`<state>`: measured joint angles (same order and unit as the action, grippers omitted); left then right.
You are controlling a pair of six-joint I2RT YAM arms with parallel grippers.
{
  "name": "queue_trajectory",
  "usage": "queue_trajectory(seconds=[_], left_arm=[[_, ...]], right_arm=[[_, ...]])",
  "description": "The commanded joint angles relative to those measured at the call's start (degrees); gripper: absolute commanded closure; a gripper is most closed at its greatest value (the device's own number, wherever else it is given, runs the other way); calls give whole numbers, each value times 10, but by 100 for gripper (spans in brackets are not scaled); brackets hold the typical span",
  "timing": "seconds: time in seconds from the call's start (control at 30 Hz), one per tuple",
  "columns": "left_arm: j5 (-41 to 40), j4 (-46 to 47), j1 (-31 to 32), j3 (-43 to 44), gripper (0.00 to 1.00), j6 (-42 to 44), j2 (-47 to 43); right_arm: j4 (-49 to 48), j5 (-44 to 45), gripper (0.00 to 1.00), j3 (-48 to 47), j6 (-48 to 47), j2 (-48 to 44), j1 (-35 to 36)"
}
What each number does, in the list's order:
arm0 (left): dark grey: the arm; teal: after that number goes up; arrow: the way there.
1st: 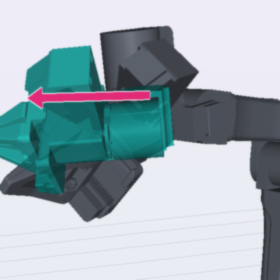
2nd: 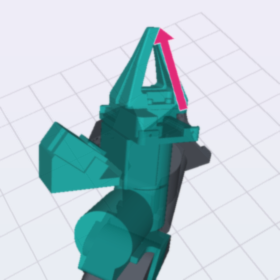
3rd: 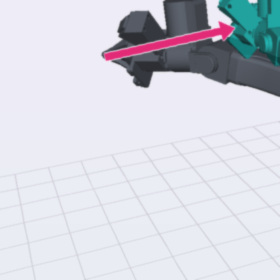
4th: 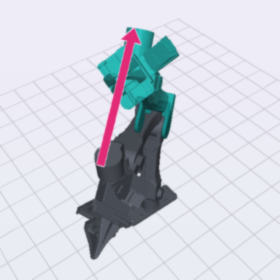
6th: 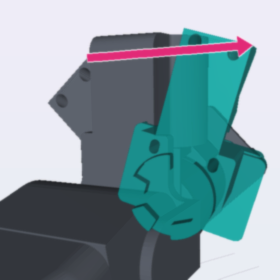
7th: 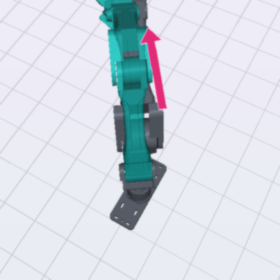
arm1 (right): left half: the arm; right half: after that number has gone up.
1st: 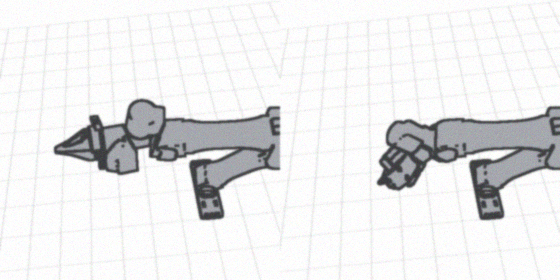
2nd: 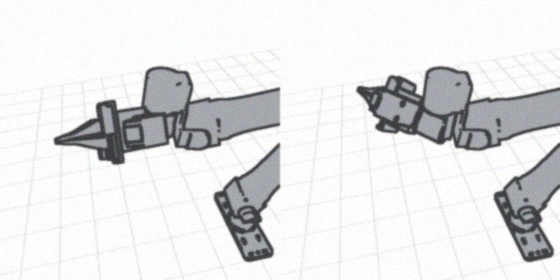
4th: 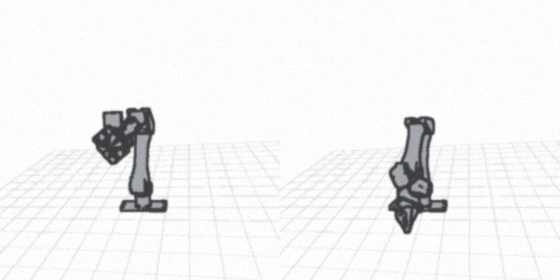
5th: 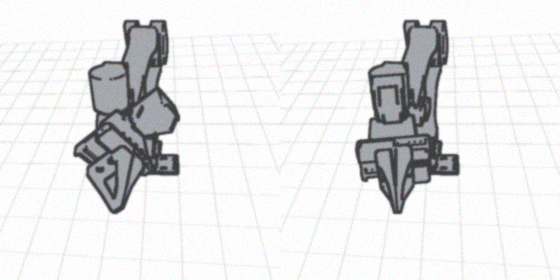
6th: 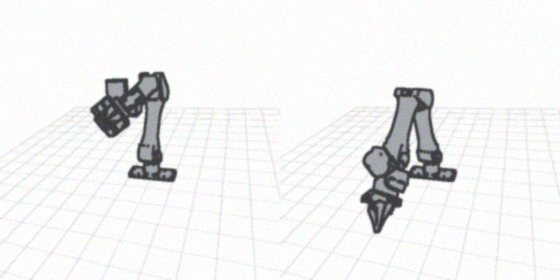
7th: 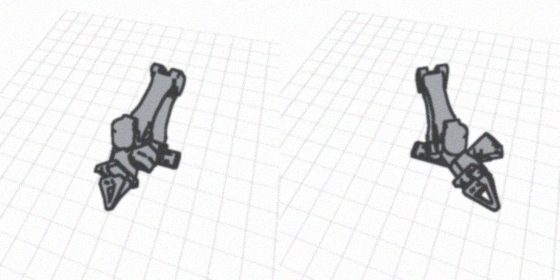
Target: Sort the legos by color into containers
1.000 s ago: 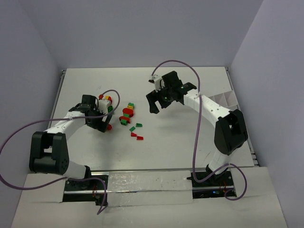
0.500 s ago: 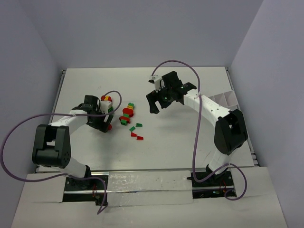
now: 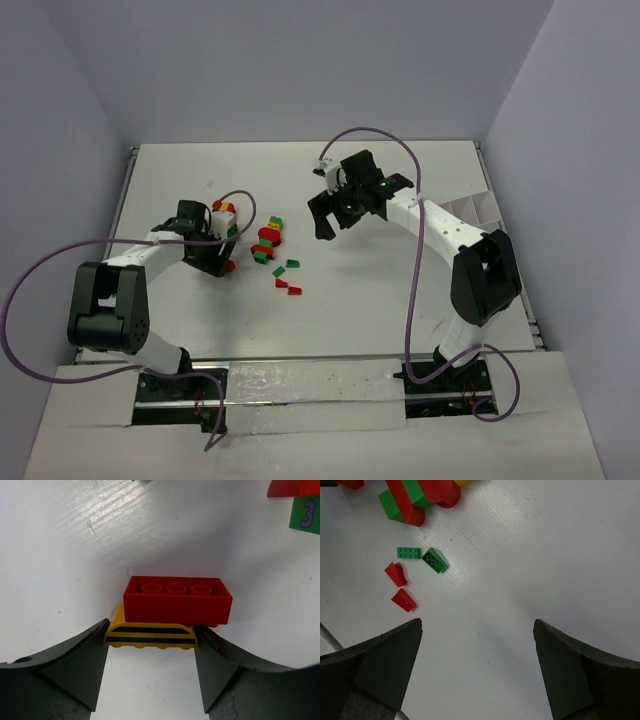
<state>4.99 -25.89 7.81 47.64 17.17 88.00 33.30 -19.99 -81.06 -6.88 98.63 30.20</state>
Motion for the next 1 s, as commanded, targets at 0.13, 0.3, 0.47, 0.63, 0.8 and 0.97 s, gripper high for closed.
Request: queue_trajectory(seconds=[0.13,0.3,0.47,0.63,0.8,0.97], left_arm=[[60,-1,5,25,48,19,-76],[130,14,50,31,52,33,-181],[113,38,139,31,55,44,-245],[78,28,231,59,57,38,-242],[86,21,257,85,59,34,-231],[73,17,293,104,61,45,-213]], right_arm=[[-12,-46,1,-22,44,-8,-5],[-18,-136,1,-31,105,0,-12],[-32,-257,1,-35,165,18,-21],[-94,-335,1,-22,239,16,-19],[-111,-356,1,-13,260,14,-17],[-142,-395,4,-1,298,28,-17]])
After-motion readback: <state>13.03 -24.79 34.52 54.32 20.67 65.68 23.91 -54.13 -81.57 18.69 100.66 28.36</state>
